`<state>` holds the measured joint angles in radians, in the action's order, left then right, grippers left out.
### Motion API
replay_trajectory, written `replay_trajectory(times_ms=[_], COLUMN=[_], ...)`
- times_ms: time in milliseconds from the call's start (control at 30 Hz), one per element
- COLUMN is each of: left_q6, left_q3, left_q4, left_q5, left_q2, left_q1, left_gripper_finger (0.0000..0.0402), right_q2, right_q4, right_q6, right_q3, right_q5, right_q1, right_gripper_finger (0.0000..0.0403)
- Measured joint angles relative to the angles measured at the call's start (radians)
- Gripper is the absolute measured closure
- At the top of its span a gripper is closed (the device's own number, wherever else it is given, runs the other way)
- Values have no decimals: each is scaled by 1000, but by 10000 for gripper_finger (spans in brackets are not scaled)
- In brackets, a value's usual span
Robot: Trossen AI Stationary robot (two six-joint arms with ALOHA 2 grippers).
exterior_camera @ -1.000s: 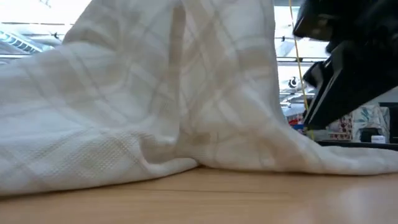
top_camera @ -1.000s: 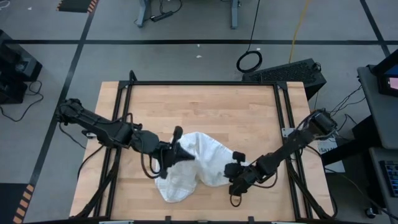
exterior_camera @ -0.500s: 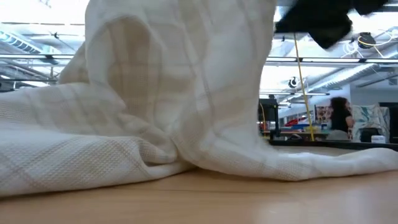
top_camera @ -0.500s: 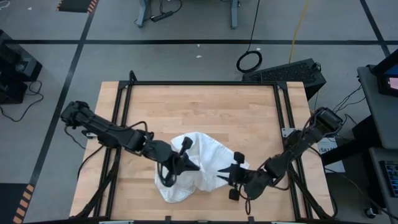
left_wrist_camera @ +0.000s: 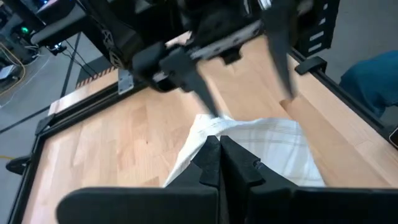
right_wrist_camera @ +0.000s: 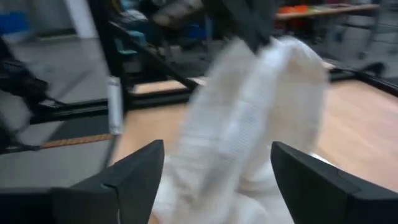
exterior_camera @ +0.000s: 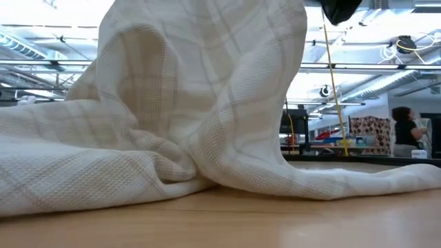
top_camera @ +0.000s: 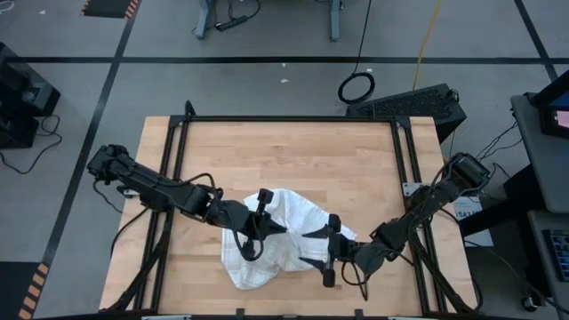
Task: Roll towel
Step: Fold the brown checkered towel
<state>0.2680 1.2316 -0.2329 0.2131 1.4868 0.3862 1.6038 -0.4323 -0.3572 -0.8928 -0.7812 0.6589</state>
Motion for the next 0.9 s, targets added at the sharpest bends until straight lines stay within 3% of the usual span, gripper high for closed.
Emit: replay_trajectory(times_ms=[133,233,533,733,900], left_q6=[0,-1,-79,-189,-321], left_q3=[0,0,0,0,0], left_q4=[15,17,21,-55,-189], left_q5=[0,0,25,41,191], left_q2=[0,0,0,0,0], left_q1=[0,0,-5,23,92], left_gripper_finger=[396,396,387,299,208], right_q2=[28,42,47,29,4], right_q4=[71,57,67,96,215], right_q6=[-49,-46,16,30,-22], right_q3=[0,0,0,0,0], right_q5=[-54,-53,-21,20,140], right_q1=[-27,-37,-37,-25,5], right_gripper_finger=[123,159,381,391,398])
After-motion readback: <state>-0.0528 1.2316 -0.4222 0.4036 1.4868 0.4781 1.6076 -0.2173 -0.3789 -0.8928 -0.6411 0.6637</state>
